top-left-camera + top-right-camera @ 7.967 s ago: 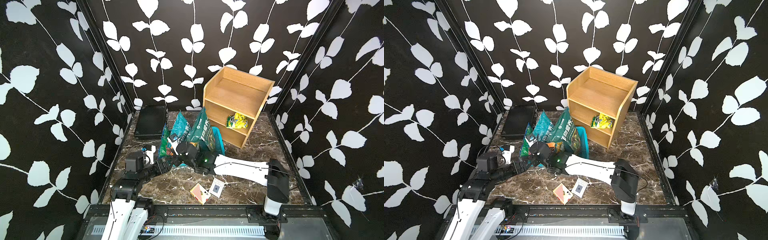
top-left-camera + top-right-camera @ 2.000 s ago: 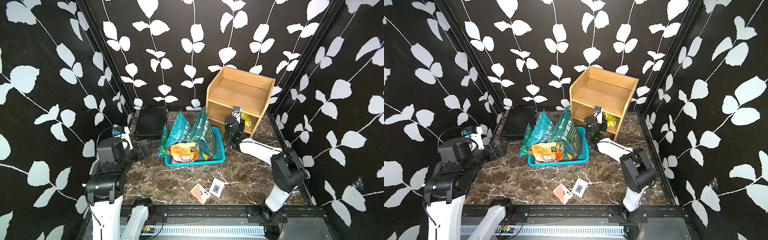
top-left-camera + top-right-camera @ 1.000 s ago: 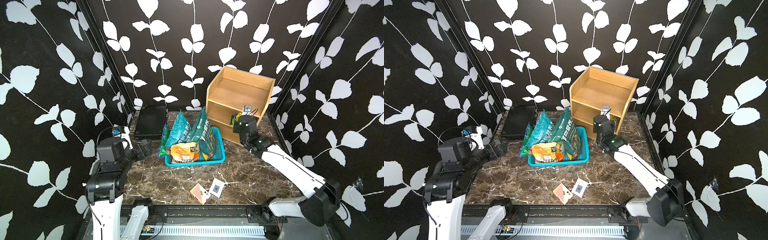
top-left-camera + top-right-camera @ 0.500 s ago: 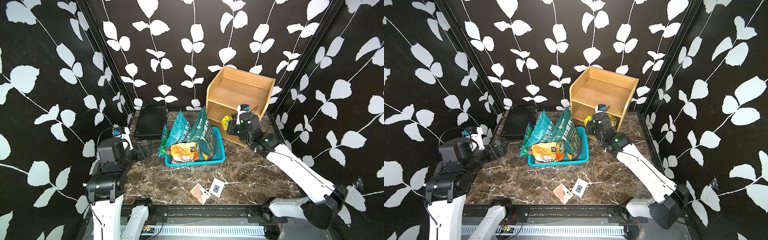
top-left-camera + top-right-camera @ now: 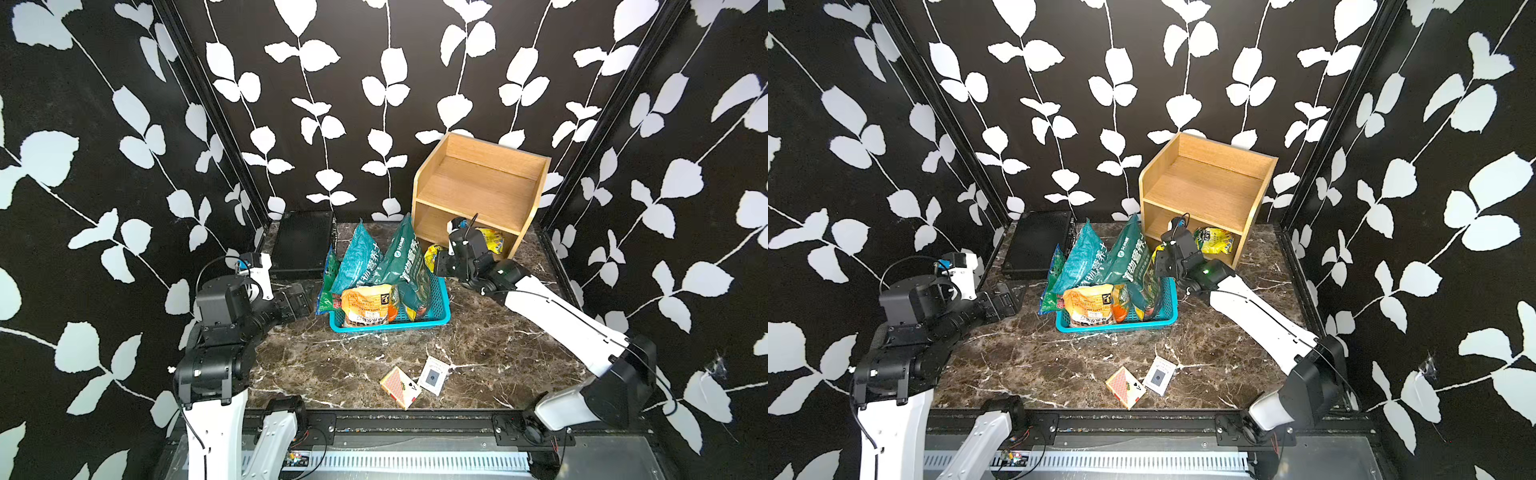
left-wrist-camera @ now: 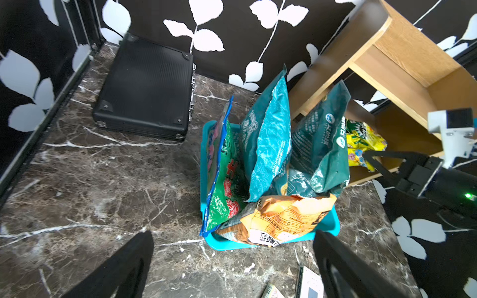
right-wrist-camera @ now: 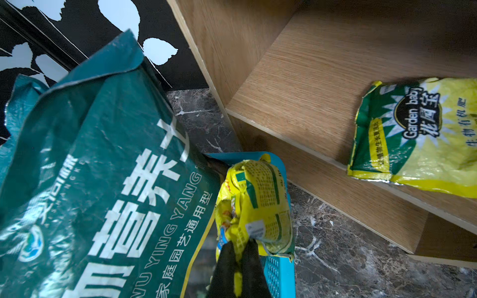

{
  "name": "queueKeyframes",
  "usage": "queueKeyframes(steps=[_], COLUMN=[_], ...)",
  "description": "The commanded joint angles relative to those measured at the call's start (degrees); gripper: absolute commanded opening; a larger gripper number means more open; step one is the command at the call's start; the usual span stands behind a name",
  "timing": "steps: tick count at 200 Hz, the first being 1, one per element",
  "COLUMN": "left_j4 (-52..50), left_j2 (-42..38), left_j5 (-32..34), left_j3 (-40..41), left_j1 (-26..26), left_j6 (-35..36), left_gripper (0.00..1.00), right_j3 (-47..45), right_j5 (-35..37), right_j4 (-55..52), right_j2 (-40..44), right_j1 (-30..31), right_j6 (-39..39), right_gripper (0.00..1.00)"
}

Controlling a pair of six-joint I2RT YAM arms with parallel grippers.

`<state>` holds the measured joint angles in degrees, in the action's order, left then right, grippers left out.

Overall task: Take down the fertilizer bag from the shelf
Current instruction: Place the fertilizer bag in the storage box.

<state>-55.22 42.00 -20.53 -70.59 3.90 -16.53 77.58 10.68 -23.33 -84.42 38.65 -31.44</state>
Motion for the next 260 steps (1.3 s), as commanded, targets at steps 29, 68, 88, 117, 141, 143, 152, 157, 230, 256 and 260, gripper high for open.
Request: queueKeyframes(steps=[29, 68, 88, 117, 141, 143, 152, 157, 230, 256, 260], left_j4=[1.4, 1.5, 1.5, 1.4, 1.5, 1.5, 1.5, 1.5, 1.3, 1.3, 1.4], left_j2=[-1.2, -1.4, -1.4, -1.5, -1.5, -1.5, -1.5, -1.4, -1.7, -1.7, -1.7], left_j5=[-0.3, 0.1, 0.2, 0.5, 0.7, 0.7, 0.7, 0.7, 1.2, 1.3, 1.3], left_j3=[0.6, 0.5, 0.5, 0.5, 0.4, 0.4, 0.3, 0.3, 0.2, 0.2, 0.2], left_j1=[0.2, 0.2, 0.2, 0.2, 0.2, 0.2, 0.2, 0.2, 0.1, 0.2, 0.2], left_j6=[1.0, 0.9, 0.9, 0.9, 0.8, 0.8, 0.8, 0.8, 0.9, 0.9, 0.9], left_gripper=[0.99, 0.99, 0.99, 0.99, 0.99, 0.99, 0.99, 0.99, 0.99, 0.99, 0.99], right_j3=[0.1, -6.3, -6.4, -10.2, -11.3, -11.3, -10.8, -10.8, -17.7, -18.1, -18.2], right_j5=[0.8, 0.5, -0.4, 0.8, -2.1, -2.4, -3.5, -4.0, -21.7, -31.7, -32.4], right_j4=[6.8, 12.8, 13.8, 18.6, 20.6, 20.6, 20.4, 20.5, 39.7, 47.3, 47.4], right_j2=[-0.7, -1.6, -2.8, -1.7, -2.5, -2.5, -2.6, -2.4, -0.6, -4.0, -4.2], right_j1=[1.7, 1.4, 1.2, 0.3, -1.6, -1.7, -2.4, -2.8, -11.0, -13.5, -13.7], right_j6=[-2.4, -8.9, -11.6, -17.3, -21.1, -21.4, -22.5, -23.4, -44.1, -47.0, -47.0], right_gripper=[0.0, 0.0, 0.0, 0.0, 0.0, 0.0, 0.0, 0.0, 0.0, 0.0, 0.0])
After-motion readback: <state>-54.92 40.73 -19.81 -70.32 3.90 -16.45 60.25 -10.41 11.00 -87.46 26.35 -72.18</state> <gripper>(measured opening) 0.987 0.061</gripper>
